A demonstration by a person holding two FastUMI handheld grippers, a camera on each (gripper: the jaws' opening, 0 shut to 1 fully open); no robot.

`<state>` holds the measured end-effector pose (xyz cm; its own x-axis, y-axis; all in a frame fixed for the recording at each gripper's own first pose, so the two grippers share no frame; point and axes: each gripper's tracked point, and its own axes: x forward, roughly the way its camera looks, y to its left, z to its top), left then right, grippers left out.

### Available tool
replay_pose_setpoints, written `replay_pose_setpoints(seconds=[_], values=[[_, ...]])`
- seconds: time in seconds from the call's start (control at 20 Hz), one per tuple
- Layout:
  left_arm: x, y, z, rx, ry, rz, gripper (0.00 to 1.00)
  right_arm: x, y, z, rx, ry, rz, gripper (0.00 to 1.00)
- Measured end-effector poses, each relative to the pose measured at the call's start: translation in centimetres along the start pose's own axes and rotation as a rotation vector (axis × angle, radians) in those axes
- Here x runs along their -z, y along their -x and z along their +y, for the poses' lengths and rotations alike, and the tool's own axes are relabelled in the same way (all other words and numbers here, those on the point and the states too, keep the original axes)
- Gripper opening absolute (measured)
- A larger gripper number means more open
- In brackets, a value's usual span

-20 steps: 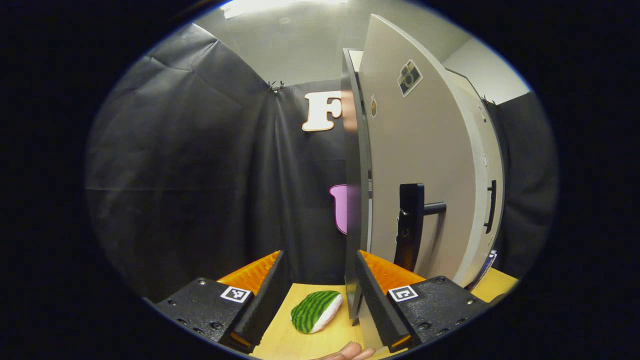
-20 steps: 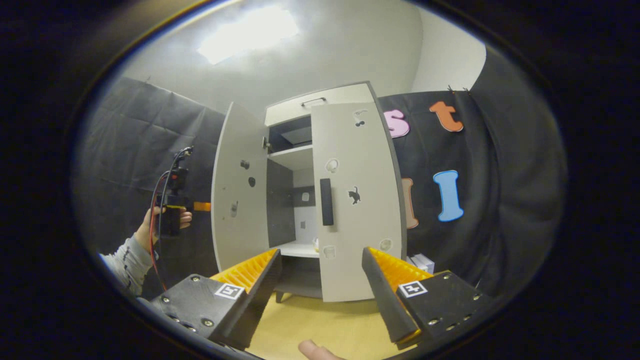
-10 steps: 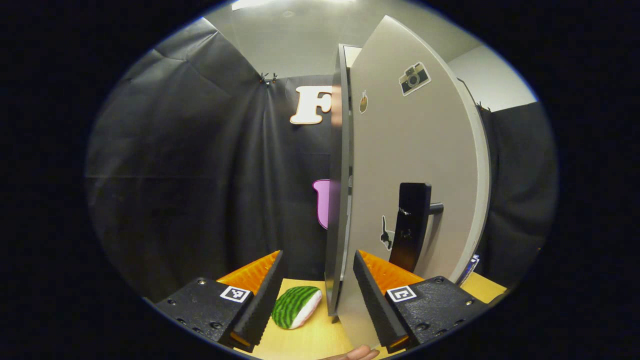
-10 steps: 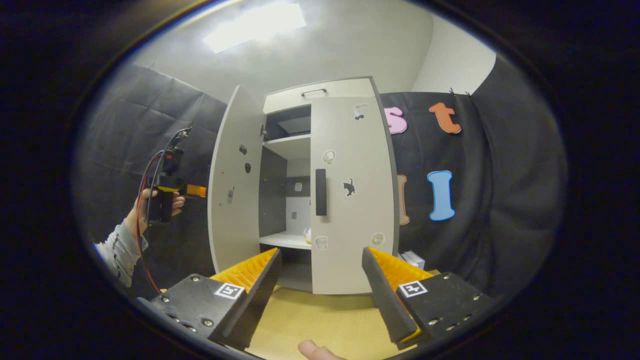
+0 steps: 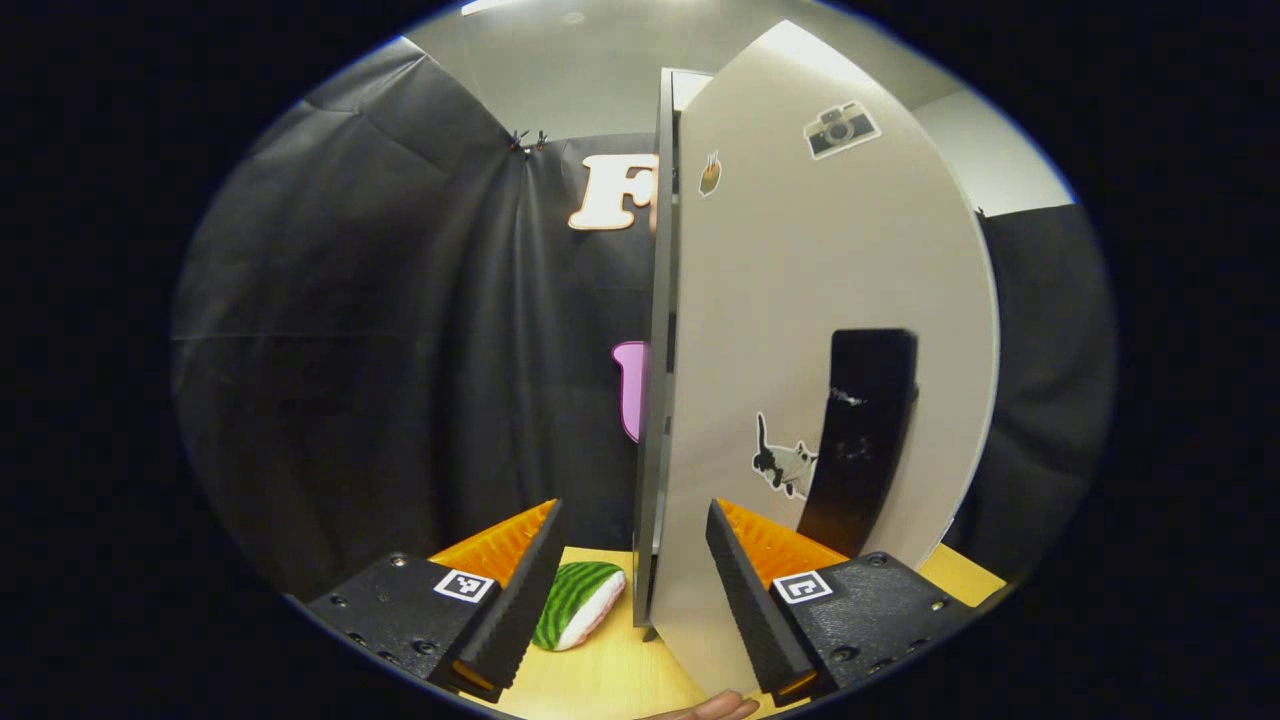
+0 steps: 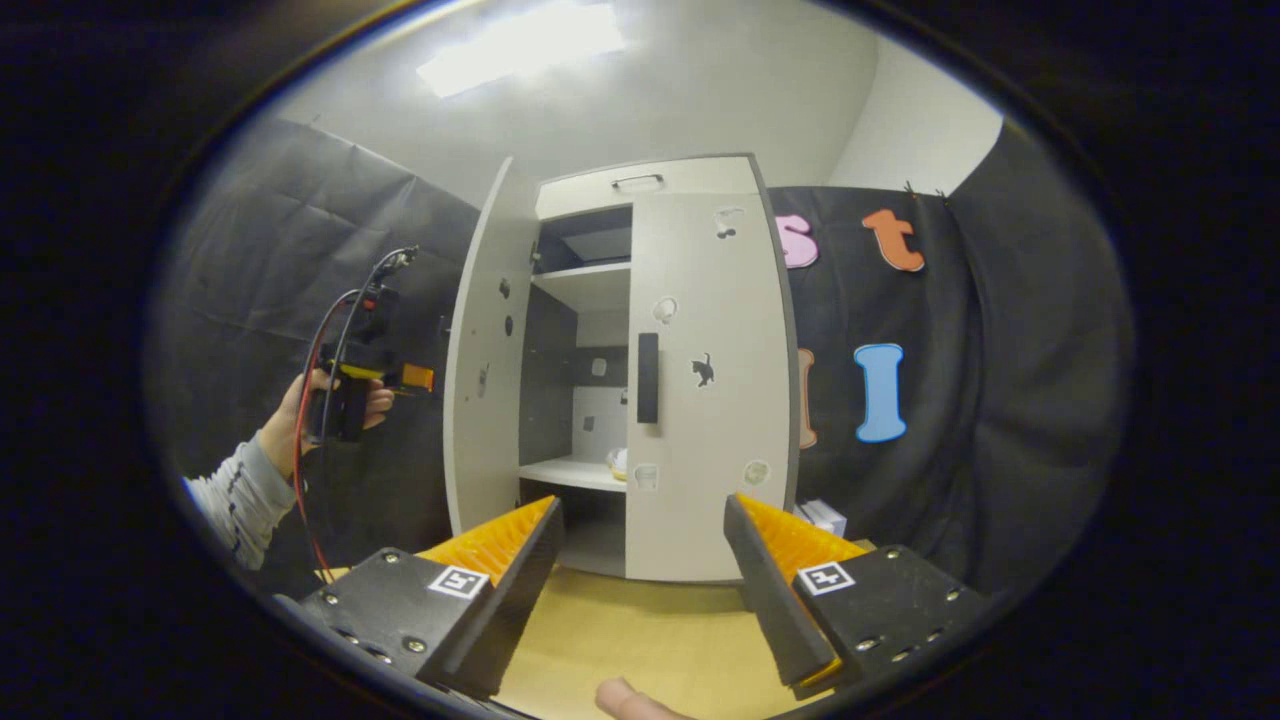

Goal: Grab one shoe with the right hand and put it into the shoe cabinet, grab the other shoe with the left hand and put it into the shoe cabinet; then close the right door with the right hand and the left door with the left hand.

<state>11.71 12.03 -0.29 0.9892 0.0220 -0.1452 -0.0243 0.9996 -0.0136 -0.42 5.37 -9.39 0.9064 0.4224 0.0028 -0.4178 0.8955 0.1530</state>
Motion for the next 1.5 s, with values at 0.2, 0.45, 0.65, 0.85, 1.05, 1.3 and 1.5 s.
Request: replay_pose_setpoints(seconds=[0.2,0.45,0.65,0.85,1.05,1.3,1.5], values=[[-0.8,-1.7,-3.2,0.066,0.037,0.009,0.86,-0.6,0.4,-1.2,0.055,0.027,-0.021,0.96],[1.1,-2.2,-10.0,0.146,-0.021,0.0,0.87,-0.5,0.7,-2.8,0.123,-0.04,0.006,0.96],[1.5,-1.8,-12.1,0.139,-0.053,-0.012,0.94,1.0,0.3,-3.7,0.131,-0.111,0.074,0.96],[1.3,0.1,-13.2,0.131,-0.102,-0.049,0.94,1.5,0.5,-5.5,0.149,-0.157,0.088,0.96],[1.7,2.8,-13.2,0.155,-0.086,-0.057,0.94,1.3,0.8,-6.0,0.142,-0.182,0.087,0.94],[3.1,5.6,-12.4,0.149,-0.082,-0.038,0.94,0.8,1.1,-5.8,0.146,-0.168,0.086,0.94],[4.1,8.9,-11.2,0.113,-0.054,-0.032,0.94,0.1,0.9,-5.4,0.137,-0.141,0.089,0.96]])
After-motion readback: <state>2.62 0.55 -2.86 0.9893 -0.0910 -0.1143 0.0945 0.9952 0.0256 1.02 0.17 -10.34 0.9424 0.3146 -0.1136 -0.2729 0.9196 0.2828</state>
